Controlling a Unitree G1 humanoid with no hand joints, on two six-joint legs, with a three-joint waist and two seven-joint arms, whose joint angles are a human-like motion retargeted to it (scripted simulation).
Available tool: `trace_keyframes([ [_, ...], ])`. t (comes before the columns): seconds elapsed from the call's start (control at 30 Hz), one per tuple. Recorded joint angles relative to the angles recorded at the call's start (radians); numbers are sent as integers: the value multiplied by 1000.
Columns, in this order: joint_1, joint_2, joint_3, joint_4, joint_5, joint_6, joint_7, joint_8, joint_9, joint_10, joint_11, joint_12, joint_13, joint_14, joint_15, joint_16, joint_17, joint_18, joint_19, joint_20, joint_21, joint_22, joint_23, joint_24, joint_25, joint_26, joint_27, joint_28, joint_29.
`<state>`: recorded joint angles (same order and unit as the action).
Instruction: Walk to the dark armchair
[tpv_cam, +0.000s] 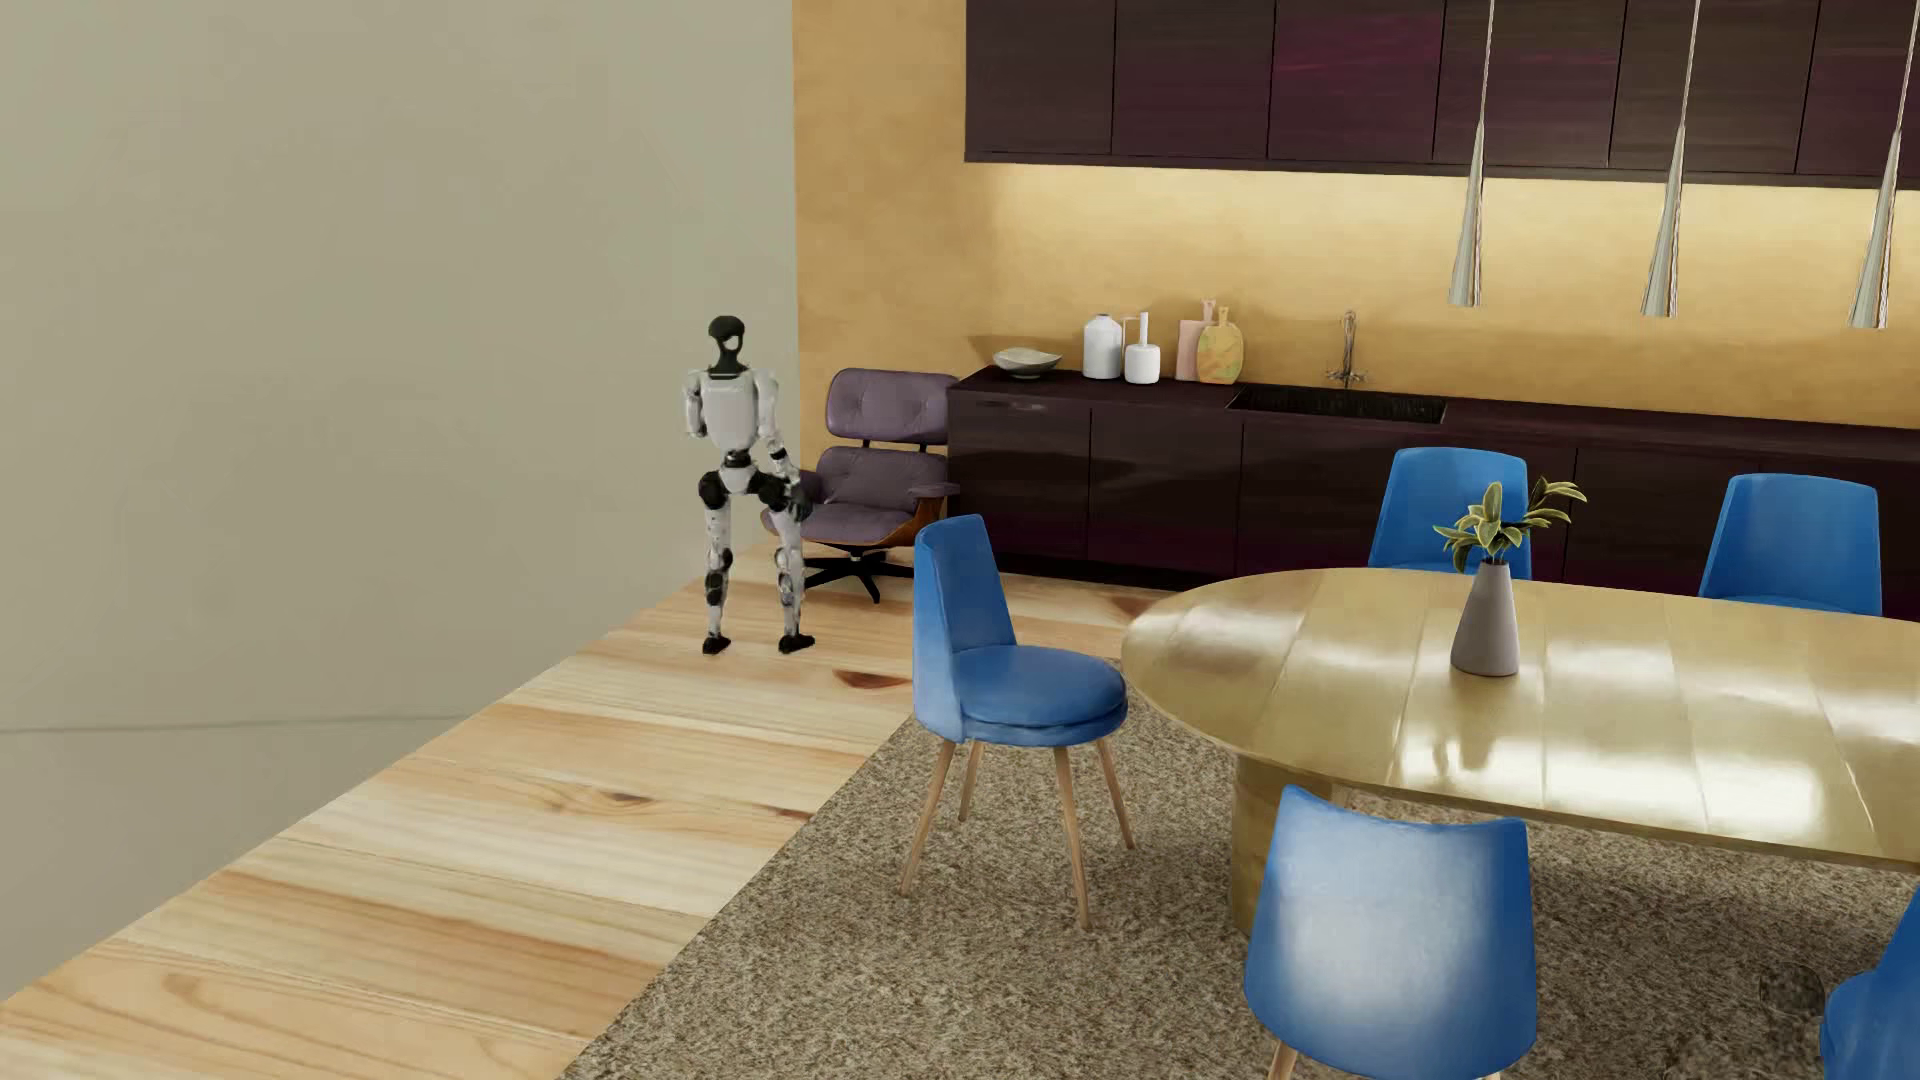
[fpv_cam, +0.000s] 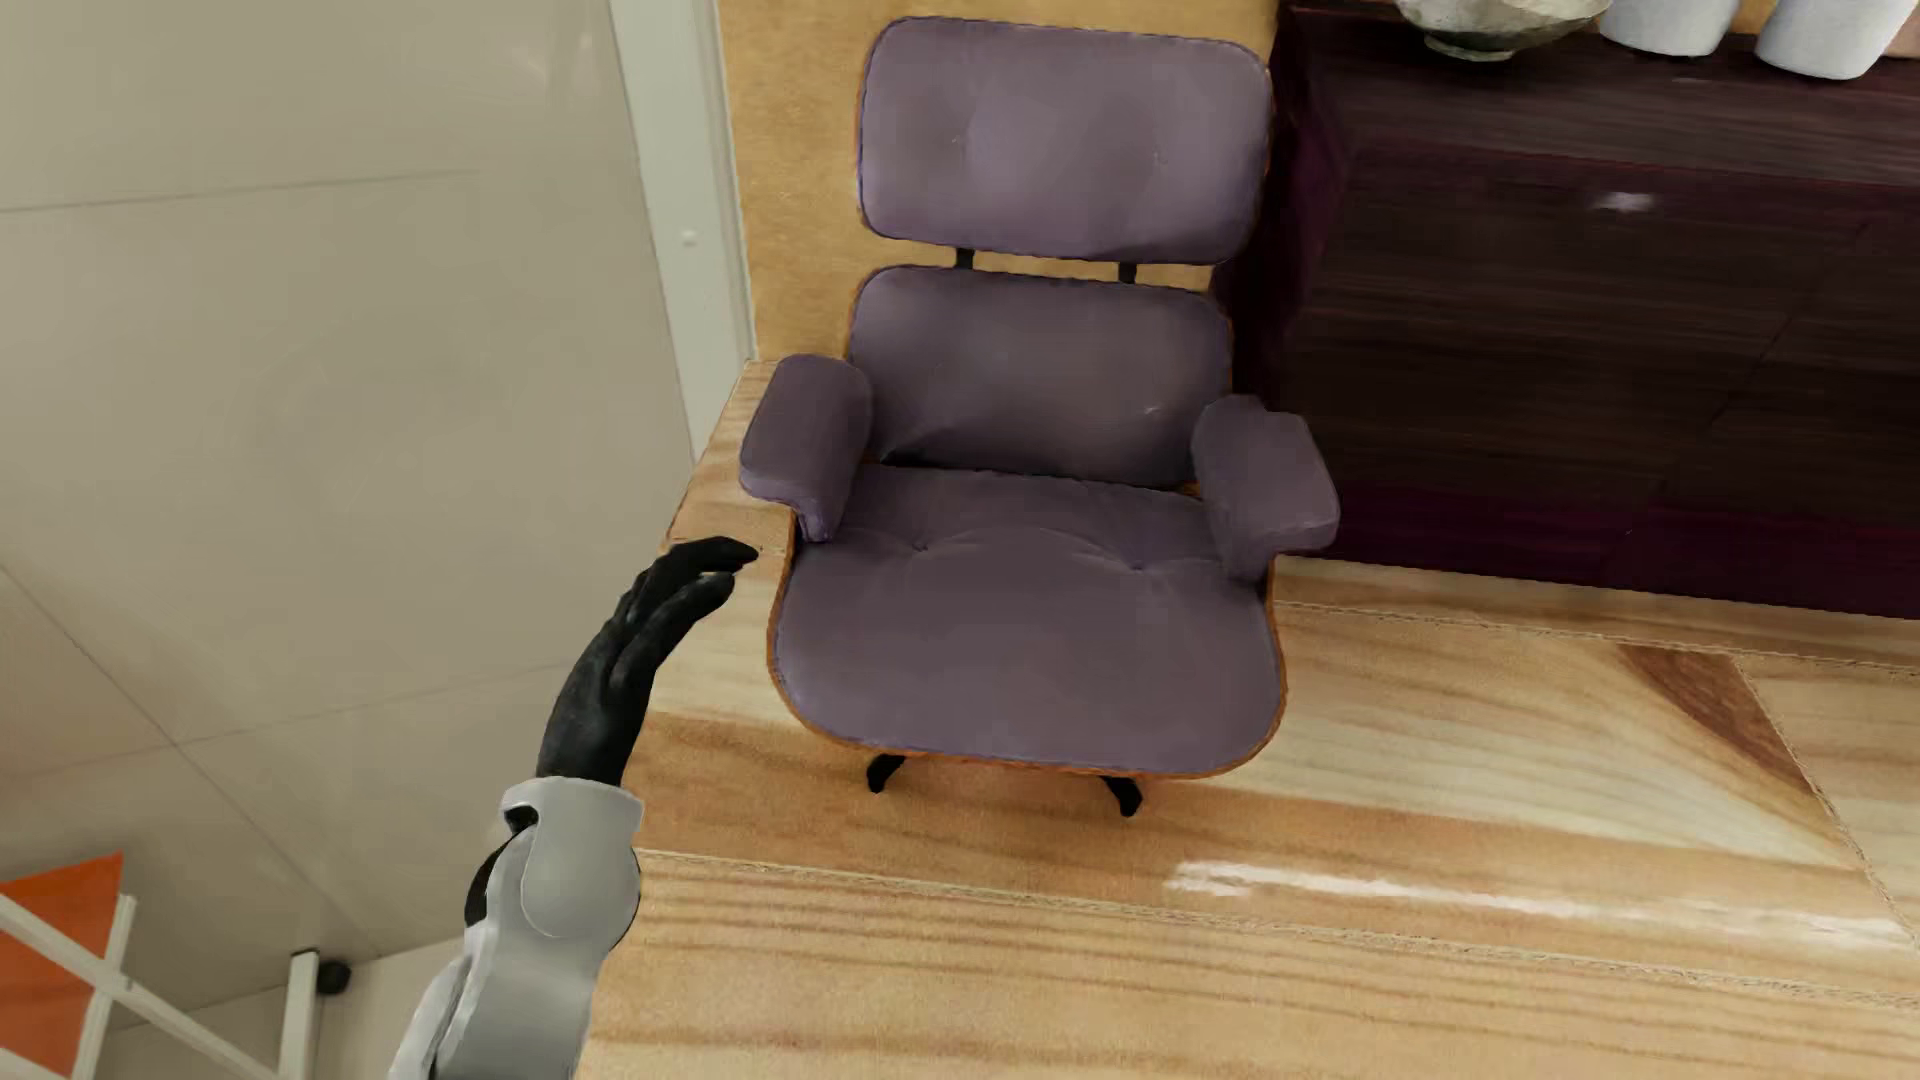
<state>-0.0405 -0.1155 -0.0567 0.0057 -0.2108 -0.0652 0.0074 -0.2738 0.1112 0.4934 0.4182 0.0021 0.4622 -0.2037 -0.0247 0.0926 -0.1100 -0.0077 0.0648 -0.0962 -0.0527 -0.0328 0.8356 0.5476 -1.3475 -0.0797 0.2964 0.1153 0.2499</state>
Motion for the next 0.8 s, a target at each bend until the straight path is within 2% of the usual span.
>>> trace_keyframes([
  [0.03,0,30,5,1,6,-1,-13,-23,-1,9,-35,5,8,15,-17,10,34,-6,-9,24,-49,13,-19,-25,27,17,-27,13,8],
  [0.07,-15,55,11,6,16,3,-24,-39,2,49,-64,15,-6,42,-19,19,81,-12,-14,54,-119,46,-34,-9,78,44,-2,23,13],
  [0.1,-54,67,15,11,25,11,-39,-52,8,122,-73,28,-38,77,-25,13,129,-23,-19,87,-180,110,-56,31,120,88,61,35,-18],
  [0.13,-110,65,19,17,31,22,-54,-61,14,217,-59,36,-76,118,-45,-6,166,-43,-22,118,-207,209,-90,70,130,155,117,39,-93],
  [0.17,-163,62,20,24,38,32,-65,-70,18,303,-49,39,-121,153,-63,-24,190,-97,-28,149,-212,336,-123,98,134,243,141,27,-172],
  [0.2,-201,64,17,33,49,41,-75,-73,20,368,-51,40,-173,169,-76,-32,200,-164,-35,173,-203,483,-150,118,145,337,139,-4,-228],
  [0.23,-221,70,14,48,63,49,-86,-74,20,395,-56,41,-231,143,-85,-23,200,-185,-39,180,-191,648,-172,146,165,420,119,-63,-254],
  [0.27,-218,78,9,100,81,58,-52,-67,18,364,-71,55,-291,81,-88,0,188,-160,-45,153,-182,815,-186,204,194,478,75,-152,-250],
  [0.3,-189,89,4,165,103,68,14,-54,14,272,-97,85,-361,29,-85,26,168,-108,-49,45,-169,954,-188,331,226,482,19,-286,-224],
  [0.33,-140,99,1,207,128,79,69,-36,8,134,-125,129,-426,12,-81,47,144,-68,-49,-83,-148,1025,-191,472,247,399,-39,-422,-192],
  [0.37,-85,111,4,209,150,91,78,-21,0,-21,-156,182,-475,36,-76,47,120,-109,-52,-108,-122,1036,-209,527,254,319,-85,-496,-175],
  [0.4,-46,121,9,222,169,104,83,-14,-8,-87,-175,242,-504,17,-75,25,99,-123,-52,-23,-94,1018,-247,488,247,297,-117,-502,-179],
  [0.47,1,145,21,237,187,121,100,-12,-20,-159,-206,336,-514,24,-75,-46,75,-144,-51,194,-66,961,-340,361,244,321,-147,-431,-254],
  [0.5,11,150,27,238,187,125,103,-14,-23,-171,-207,364,-505,31,-79,-72,84,-146,-49,247,-73,919,-365,347,265,325,-151,-371,-308],
  [0.53,13,153,33,237,184,126,102,-20,-26,-173,-202,380,-491,36,-84,-83,100,-146,-46,259,-88,881,-371,368,302,316,-144,-308,-339],
  [0.6,17,160,43,227,173,126,93,-39,-32,-183,-191,367,-456,43,-94,-86,113,-143,-39,240,-105,833,-345,428,359,301,-109,-236,-315],
  [0.63,24,167,46,222,169,125,83,-51,-35,-198,-192,346,-438,46,-95,-88,106,-143,-36,237,-96,816,-314,442,342,300,-77,-223,-292],
  [0.73,54,205,44,212,166,121,48,-97,-43,-250,-214,277,-400,62,-82,-95,100,-147,-30,227,-60,727,-135,436,213,284,44,-218,-252],
  [0.77,61,215,43,211,167,120,35,-111,-45,-260,-216,250,-387,65,-82,-87,106,-148,-28,208,-74,700,-69,447,199,275,72,-206,-218],
  [0.8,66,224,41,209,165,118,21,-126,-47,-267,-215,228,-365,65,-85,-83,109,-148,-28,206,-88,672,-18,430,192,257,88,-198,-170],
])
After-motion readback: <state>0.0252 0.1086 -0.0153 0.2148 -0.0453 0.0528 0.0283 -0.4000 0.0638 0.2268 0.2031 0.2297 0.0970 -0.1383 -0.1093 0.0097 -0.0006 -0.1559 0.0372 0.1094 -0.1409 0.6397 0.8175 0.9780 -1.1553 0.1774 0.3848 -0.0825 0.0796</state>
